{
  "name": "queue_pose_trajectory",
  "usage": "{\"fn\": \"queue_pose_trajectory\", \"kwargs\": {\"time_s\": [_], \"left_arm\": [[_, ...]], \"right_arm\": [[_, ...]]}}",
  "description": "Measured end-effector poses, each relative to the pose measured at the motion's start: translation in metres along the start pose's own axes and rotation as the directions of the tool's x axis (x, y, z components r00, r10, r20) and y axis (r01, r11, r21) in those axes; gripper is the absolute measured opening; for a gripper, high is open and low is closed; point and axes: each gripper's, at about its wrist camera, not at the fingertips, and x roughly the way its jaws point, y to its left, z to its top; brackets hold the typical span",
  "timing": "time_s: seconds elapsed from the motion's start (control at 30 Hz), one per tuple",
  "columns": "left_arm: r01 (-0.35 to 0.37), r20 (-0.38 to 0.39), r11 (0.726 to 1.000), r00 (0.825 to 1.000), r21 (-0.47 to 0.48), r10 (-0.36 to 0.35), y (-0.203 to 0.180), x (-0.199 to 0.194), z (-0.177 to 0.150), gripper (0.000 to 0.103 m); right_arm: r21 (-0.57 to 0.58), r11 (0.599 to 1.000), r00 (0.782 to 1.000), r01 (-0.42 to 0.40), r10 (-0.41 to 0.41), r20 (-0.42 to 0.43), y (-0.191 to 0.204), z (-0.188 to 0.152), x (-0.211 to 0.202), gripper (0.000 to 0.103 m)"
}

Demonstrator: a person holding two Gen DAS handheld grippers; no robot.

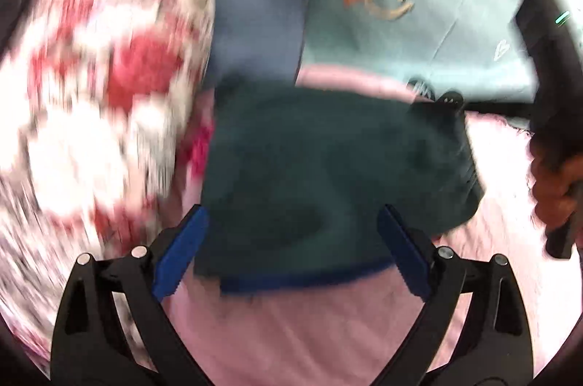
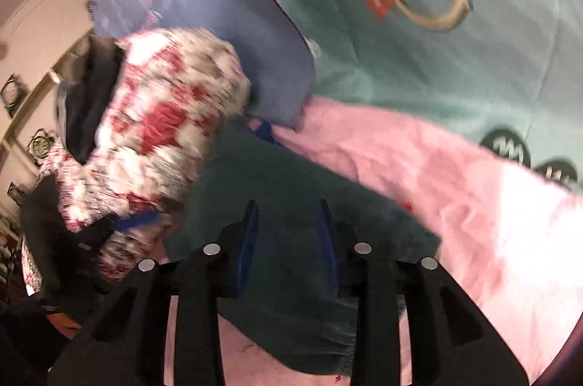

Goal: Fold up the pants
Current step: 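Lower the sweatpants onto the blue-and-red garment with both grippers, then open both grippers and withdraw them from the stacked sweatpants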

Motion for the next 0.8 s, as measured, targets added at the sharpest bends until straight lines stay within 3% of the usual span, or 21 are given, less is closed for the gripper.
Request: {"fn": "queue_pose_trajectory", "kwargs": {"time_s": [0.1, 0.17, 0.23, 0.33, 0.4, 0.47, 0.6, 0.63, 0.67, 0.7, 0.73, 0.77, 0.8], "left_arm": [[0.032, 0.049, 0.998, 0.998, 0.049, -0.034, -0.011, 0.005, 0.033, 0.096], [0.05, 0.048, 0.998, 0.998, 0.03, -0.051, -0.004, 0.021, 0.055, 0.096], [0.063, -0.011, 0.998, 0.998, -0.027, -0.063, 0.004, 0.056, 0.071, 0.096], [0.033, -0.153, 0.998, 0.987, -0.056, -0.041, 0.02, 0.106, 0.06, 0.096], [0.032, -0.15, 0.999, 0.988, -0.042, -0.038, 0.018, 0.097, 0.055, 0.095], [0.028, -0.121, 0.998, 0.992, -0.061, -0.035, 0.015, 0.07, 0.056, 0.095], [-0.003, -0.066, 0.997, 0.998, -0.075, -0.002, 0.003, 0.012, 0.043, 0.101], [0.005, -0.077, 0.997, 0.997, -0.078, -0.011, 0.0, 0.011, 0.038, 0.101], [0.004, -0.105, 0.997, 0.994, -0.072, -0.012, 0.001, 0.015, 0.033, 0.101], [-0.021, -0.181, 0.999, 0.983, -0.049, 0.012, -0.002, 0.029, 0.021, 0.101], [-0.077, -0.273, 0.997, 0.959, -0.016, 0.07, -0.004, 0.046, 0.009, 0.101], [-0.093, -0.31, 0.996, 0.947, -0.002, 0.088, -0.006, 0.05, 0.003, 0.098], [-0.093, -0.299, 0.996, 0.95, -0.014, 0.085, -0.007, 0.038, 0.003, 0.098]], "right_arm": [[0.059, 0.998, 0.999, 0.022, -0.02, -0.039, -0.014, -0.003, 0.016, 0.034], [0.075, 0.997, 1.0, 0.015, -0.013, -0.025, -0.022, -0.009, 0.024, 0.034], [0.056, 0.998, 1.0, 0.008, -0.008, -0.009, -0.021, -0.013, 0.032, 0.032], [0.027, 1.0, 1.0, -0.013, 0.012, 0.009, -0.029, -0.019, 0.028, 0.029], [0.093, 0.995, 0.999, -0.037, 0.038, -0.007, -0.037, -0.016, 0.025, 0.027], [0.129, 0.992, 1.0, 0.002, -0.001, -0.011, -0.028, -0.01, 0.01, 0.034], [0.135, 0.989, 0.995, -0.062, 0.05, 0.09, -0.007, -0.019, -0.023, 0.04], [0.14, 0.989, 0.997, -0.049, 0.04, 0.068, -0.005, -0.025, -0.018, 0.042], [0.131, 0.991, 0.999, 0.032, -0.031, -0.007, -0.007, -0.035, -0.004, 0.043], [0.121, 0.988, 0.994, 0.096, -0.089, -0.067, -0.009, -0.041, 0.009, 0.043], [0.111, 0.985, 0.988, 0.135, -0.125, -0.089, -0.011, -0.047, 0.013, 0.043], [0.115, 0.983, 0.987, 0.145, -0.136, -0.08, -0.007, -0.046, 0.007, 0.043], [0.126, 0.981, 0.988, 0.144, -0.135, -0.075, -0.001, -0.043, -0.004, 0.043]]}}
